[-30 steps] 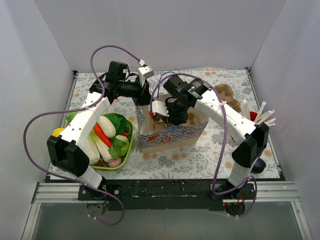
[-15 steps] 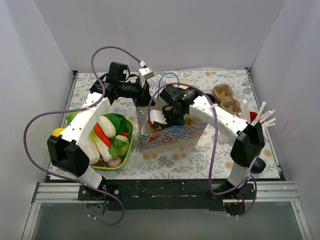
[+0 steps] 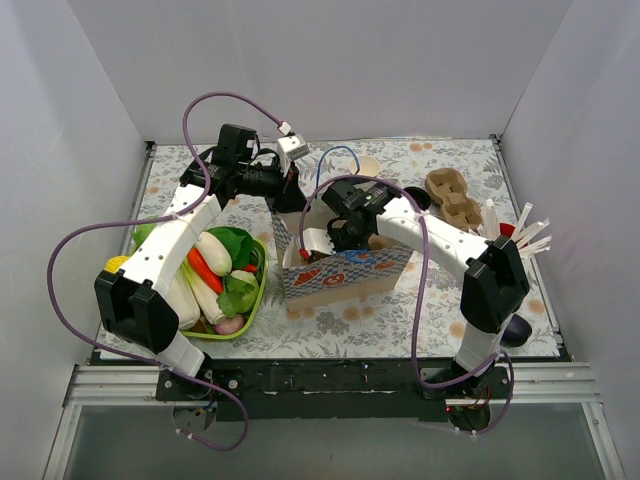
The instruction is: Pack the takeout coffee
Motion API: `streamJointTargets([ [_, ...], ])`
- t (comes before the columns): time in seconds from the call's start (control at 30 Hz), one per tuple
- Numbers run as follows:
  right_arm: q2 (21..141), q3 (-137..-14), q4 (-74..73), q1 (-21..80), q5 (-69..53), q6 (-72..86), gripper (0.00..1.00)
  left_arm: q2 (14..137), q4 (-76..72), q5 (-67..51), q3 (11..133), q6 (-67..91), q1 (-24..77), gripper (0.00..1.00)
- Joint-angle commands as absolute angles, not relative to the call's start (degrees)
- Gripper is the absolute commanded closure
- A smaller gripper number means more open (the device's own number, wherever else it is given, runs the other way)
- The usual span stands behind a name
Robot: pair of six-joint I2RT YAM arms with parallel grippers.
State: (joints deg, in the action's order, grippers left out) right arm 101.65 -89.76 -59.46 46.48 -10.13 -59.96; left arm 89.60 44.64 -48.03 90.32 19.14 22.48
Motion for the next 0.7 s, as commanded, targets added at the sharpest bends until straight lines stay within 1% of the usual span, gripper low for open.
streamJointTargets([
  [0.0, 101.6, -87.1, -56.61, 46.14, -11.6, -61.35, 0.99, 89.03, 45.44, -49.04, 91.67, 18.11, 22.59, 1.0],
  [0.13, 102.3, -85.52, -55.37, 46.14, -11.43, -61.17, 0.99, 89.3, 45.62, -48.96, 91.76, 18.54, 22.59, 1.0],
  [0.27, 102.66, -84.64, -54.76, 46.14, -11.08, -61.0, 0.94, 89.47, 45.53, -48.69, 91.41, 18.9, 22.59, 1.0],
  [0.3, 102.66, -84.46, -54.58, 46.14, -11.07, -61.0, 0.91, 89.47, 45.44, -48.69, 91.41, 18.98, 22.59, 1.0],
  [0.33, 102.57, -84.38, -54.49, 46.14, -10.9, -61.0, 0.84, 89.56, 45.35, -48.6, 91.32, 19.16, 22.59, 1.0],
  [0.4, 102.39, -84.38, -54.49, 46.14, -10.55, -60.82, 0.77, 89.56, 45.26, -48.6, 91.32, 19.16, 22.59, 1.0],
  [0.43, 102.31, -84.38, -54.58, 46.14, -10.29, -60.91, 0.71, 89.56, 45.18, -48.43, 91.23, 19.25, 22.59, 1.0],
  [0.53, 101.78, -84.37, -54.41, 46.14, -10.37, -60.91, 0.59, 90.0, 45.09, -48.43, 91.23, 19.25, 22.59, 1.0],
  [0.67, 100.81, -86.56, -54.93, 45.7, -11.07, -61.26, 0.5, 90.44, 45.09, -48.52, 91.32, 19.16, 22.59, 1.0],
])
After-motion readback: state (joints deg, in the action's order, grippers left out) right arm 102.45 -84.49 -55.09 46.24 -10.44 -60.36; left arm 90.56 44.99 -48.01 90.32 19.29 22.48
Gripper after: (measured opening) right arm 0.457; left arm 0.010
